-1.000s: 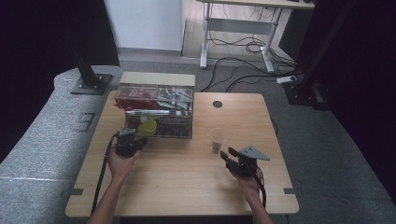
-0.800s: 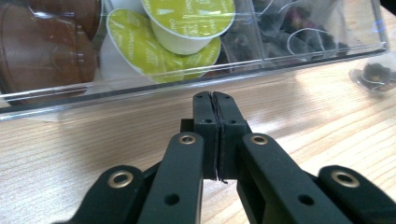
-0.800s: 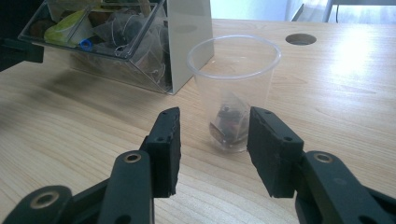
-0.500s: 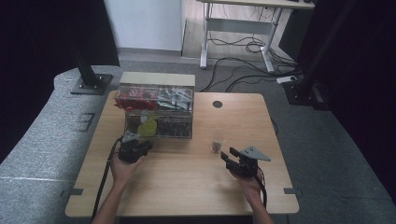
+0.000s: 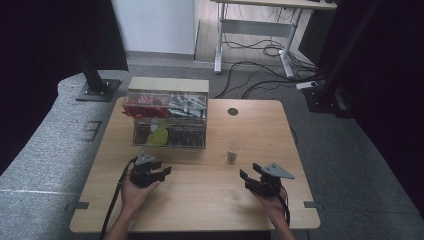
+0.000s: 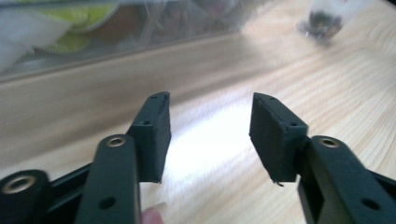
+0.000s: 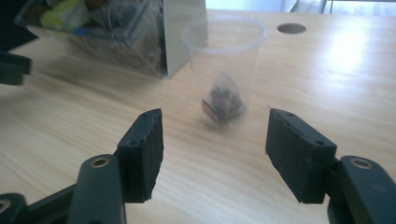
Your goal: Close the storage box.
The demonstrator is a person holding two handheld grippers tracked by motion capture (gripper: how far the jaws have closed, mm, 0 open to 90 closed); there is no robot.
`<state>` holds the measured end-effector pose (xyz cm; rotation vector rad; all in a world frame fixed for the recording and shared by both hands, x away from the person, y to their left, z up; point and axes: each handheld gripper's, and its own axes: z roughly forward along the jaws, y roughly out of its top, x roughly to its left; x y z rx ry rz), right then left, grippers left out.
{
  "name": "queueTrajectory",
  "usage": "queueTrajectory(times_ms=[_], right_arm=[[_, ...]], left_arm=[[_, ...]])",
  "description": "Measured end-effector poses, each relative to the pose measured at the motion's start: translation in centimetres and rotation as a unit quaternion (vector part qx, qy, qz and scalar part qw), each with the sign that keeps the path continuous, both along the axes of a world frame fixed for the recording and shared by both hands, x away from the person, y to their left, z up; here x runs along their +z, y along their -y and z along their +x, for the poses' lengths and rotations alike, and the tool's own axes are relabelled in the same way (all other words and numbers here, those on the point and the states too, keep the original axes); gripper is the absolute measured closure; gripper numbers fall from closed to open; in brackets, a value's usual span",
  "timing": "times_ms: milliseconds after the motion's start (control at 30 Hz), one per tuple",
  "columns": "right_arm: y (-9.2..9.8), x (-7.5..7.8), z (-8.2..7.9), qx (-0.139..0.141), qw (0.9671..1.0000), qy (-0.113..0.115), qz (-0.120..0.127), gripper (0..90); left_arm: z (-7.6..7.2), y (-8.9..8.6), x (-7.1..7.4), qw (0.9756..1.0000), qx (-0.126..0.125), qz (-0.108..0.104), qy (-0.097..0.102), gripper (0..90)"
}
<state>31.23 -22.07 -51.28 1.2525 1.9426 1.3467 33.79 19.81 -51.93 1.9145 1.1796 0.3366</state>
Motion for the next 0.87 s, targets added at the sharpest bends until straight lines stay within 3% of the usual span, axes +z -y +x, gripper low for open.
queueTrajectory(times_ms=[67,167,233,367,633,867], right_arm=[[0.4,-0.4,-0.3,-0.001,0.9999,-0.005,-0.012,34.2],[0.9,-1.2,-0.8,-0.003,0.9997,-0.017,-0.016,32.7],[1.2,-1.6,-1.1,-0.006,0.9995,-0.026,-0.018,32.5],[1.8,-2.3,-1.4,-0.010,0.9991,-0.036,-0.022,32.5],[1.5,-3.7,-0.8,-0.011,0.9958,-0.074,-0.054,30.9],[2.0,-3.7,-0.7,-0.019,0.9956,-0.078,-0.047,30.9]], left_arm=[[-0.7,-0.1,-0.5,1.0000,0.003,-0.005,-0.005,47.7],[-1.5,-0.1,-1.2,0.9999,0.006,0.009,-0.011,46.5],[-2.0,-0.3,-1.4,0.9999,0.010,0.001,-0.012,46.5],[-2.6,-0.6,-1.7,0.9998,0.013,0.016,-0.007,46.0],[-2.5,-0.7,-2.4,0.9990,0.014,0.042,-0.011,43.5],[-2.4,-0.8,-2.7,0.9987,0.016,0.045,-0.017,42.4]])
